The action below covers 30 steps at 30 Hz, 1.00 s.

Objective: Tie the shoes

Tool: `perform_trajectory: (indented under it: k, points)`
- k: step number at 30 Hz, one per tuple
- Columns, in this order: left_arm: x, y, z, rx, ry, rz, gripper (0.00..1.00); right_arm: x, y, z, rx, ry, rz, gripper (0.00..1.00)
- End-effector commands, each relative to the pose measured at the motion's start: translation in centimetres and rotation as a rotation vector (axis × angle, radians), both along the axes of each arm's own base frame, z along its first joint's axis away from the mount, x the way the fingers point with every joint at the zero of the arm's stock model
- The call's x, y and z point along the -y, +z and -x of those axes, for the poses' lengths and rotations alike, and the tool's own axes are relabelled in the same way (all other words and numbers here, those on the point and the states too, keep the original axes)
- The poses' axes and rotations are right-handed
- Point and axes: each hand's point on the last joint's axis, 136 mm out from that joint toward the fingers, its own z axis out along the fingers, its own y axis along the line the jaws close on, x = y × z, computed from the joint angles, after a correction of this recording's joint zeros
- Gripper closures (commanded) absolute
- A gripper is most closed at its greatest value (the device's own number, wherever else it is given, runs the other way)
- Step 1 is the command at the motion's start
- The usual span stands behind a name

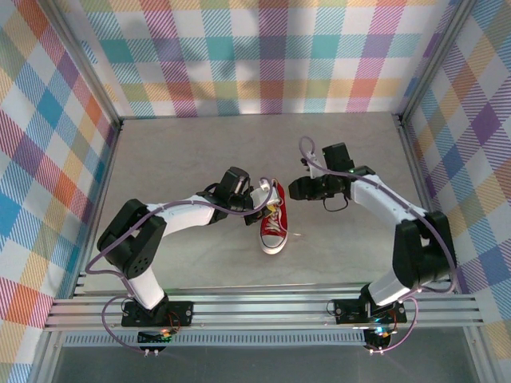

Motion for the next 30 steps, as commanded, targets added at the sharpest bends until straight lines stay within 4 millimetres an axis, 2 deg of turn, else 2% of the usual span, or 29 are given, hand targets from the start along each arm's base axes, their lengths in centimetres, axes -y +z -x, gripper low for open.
perform_trajectory:
  k: [1,9,20,23,28,30]
  points:
    - [0.4,1.8,0.3,0.027,-0.014,0.029,1.00,-1.9,0.0,-0.4,-0.054,0.033,-0.086,0.55]
    - [0.4,2.1,0.1,0.028,-0.008,0.027,1.00,-3.4,-2.2,-1.2,-0.130,0.063,-0.115,0.56]
    - [0.4,2.6,-0.6,0.028,0.017,0.014,1.00,-4.8,-3.7,-1.5,-0.167,0.107,-0.116,0.67]
    - [0.3,2.6,-0.7,0.030,0.020,-0.003,1.00,-4.8,-3.5,-1.3,-0.154,0.120,-0.100,0.74]
    - [0.2,2.9,-1.1,0.044,0.032,-0.026,1.00,-4.5,-3.1,-1.0,-0.105,0.134,-0.067,0.94]
    - [0.1,2.9,-1.4,0.041,0.039,-0.039,1.00,-4.4,-2.7,-0.9,-0.071,0.143,-0.057,0.97]
